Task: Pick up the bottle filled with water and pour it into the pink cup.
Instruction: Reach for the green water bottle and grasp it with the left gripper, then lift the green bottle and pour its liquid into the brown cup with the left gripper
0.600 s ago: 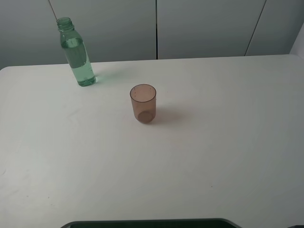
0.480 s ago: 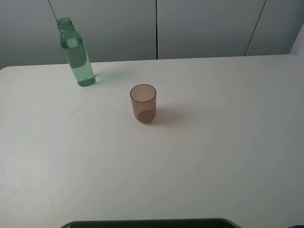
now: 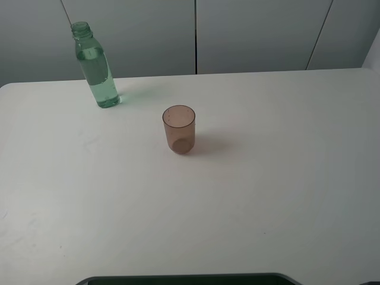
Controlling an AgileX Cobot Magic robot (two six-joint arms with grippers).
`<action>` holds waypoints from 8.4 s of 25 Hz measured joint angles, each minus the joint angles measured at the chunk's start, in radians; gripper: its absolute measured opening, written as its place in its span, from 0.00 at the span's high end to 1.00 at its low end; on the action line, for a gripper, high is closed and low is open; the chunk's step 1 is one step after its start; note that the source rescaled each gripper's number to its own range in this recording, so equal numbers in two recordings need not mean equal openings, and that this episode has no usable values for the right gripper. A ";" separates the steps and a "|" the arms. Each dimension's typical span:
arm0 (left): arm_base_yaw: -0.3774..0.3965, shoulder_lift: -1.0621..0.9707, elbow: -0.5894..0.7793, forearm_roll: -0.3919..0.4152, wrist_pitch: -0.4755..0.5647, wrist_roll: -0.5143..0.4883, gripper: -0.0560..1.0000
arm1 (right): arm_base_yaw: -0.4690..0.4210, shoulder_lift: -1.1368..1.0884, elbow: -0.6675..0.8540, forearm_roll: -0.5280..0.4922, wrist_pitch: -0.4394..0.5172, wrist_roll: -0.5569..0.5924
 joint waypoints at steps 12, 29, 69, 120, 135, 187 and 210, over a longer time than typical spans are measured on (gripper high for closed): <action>0.000 0.000 -0.032 -0.036 -0.025 -0.023 0.00 | 0.000 0.000 0.000 0.000 0.000 0.000; 0.000 0.406 -0.062 0.023 -0.765 0.019 0.00 | 0.000 0.000 0.000 0.000 0.000 0.000; 0.000 1.789 0.177 0.127 -2.290 -0.060 0.00 | 0.000 0.000 0.000 0.000 0.000 -0.002; 0.000 2.364 -0.569 0.376 -2.233 -0.214 0.00 | 0.000 0.000 0.000 0.000 0.000 -0.002; -0.011 2.377 -0.619 0.393 -2.228 -0.214 0.00 | 0.000 0.000 0.000 0.000 0.000 -0.002; -0.012 2.117 -0.618 0.956 -2.113 -0.415 0.95 | 0.000 0.000 0.000 0.000 0.000 0.004; -0.144 2.090 -0.618 1.316 -1.892 -0.145 0.95 | 0.000 0.000 0.000 0.000 0.000 0.004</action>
